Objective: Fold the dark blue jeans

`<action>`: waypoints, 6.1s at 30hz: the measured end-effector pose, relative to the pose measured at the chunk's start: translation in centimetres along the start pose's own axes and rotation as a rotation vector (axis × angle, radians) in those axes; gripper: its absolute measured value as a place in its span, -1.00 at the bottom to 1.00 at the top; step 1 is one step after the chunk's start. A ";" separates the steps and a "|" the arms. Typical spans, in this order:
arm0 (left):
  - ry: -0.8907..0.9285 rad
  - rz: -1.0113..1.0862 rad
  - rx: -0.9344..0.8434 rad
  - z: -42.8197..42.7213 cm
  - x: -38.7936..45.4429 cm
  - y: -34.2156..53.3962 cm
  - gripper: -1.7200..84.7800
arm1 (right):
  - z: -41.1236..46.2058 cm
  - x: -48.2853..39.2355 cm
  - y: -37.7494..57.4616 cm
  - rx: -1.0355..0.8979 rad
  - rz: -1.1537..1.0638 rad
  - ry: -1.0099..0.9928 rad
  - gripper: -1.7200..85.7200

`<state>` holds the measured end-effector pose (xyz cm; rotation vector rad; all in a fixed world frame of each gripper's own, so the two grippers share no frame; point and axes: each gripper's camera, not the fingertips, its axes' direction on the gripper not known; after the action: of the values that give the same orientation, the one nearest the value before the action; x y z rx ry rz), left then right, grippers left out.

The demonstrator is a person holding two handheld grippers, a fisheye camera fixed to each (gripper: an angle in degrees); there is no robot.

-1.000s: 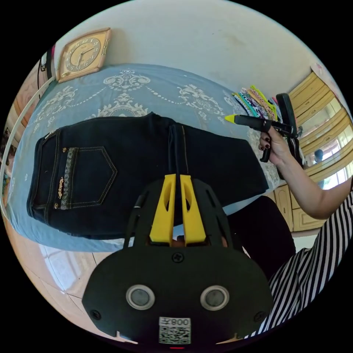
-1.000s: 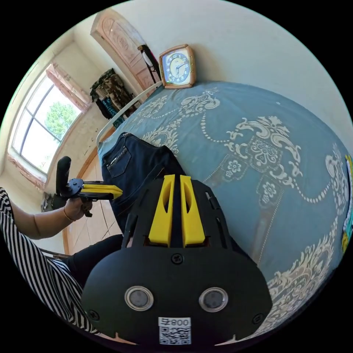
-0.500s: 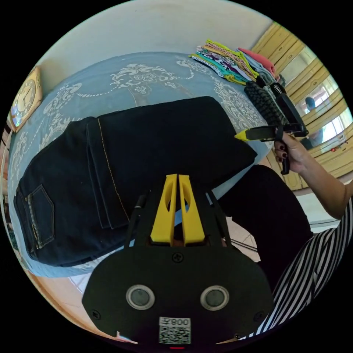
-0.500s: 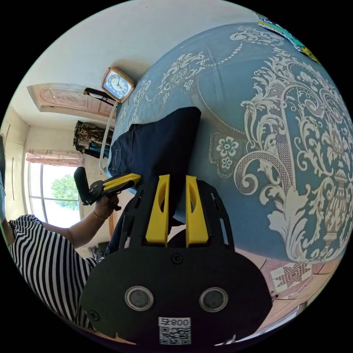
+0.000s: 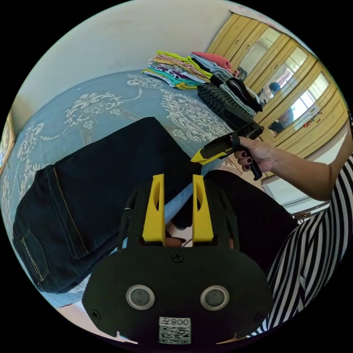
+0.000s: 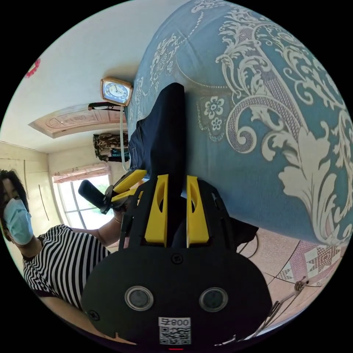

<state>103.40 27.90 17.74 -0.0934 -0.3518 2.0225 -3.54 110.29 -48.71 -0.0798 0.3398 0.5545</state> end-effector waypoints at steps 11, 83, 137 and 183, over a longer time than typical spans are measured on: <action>-0.272 0.185 -0.020 5.6 11.5 -1.0 -0.65 | -2.1 3.6 1.9 -0.084 0.008 -0.091 -0.86; 0.067 0.088 0.314 -9.8 11.5 4.7 -0.93 | -5.2 -11.1 0.6 0.306 -0.115 -0.211 -0.85; 0.075 -1.028 0.727 -35.6 -36.3 47.2 -0.90 | 42.3 -36.7 -18.9 -0.212 -0.446 0.007 -0.90; 0.900 -1.150 0.645 -21.8 -39.9 48.2 -0.56 | 23.0 -13.6 -5.4 -0.173 -0.050 -0.211 -0.87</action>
<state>85.17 -23.17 -20.32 -0.2978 0.6920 0.7288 -4.75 102.64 -22.56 -0.1944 0.0836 0.5368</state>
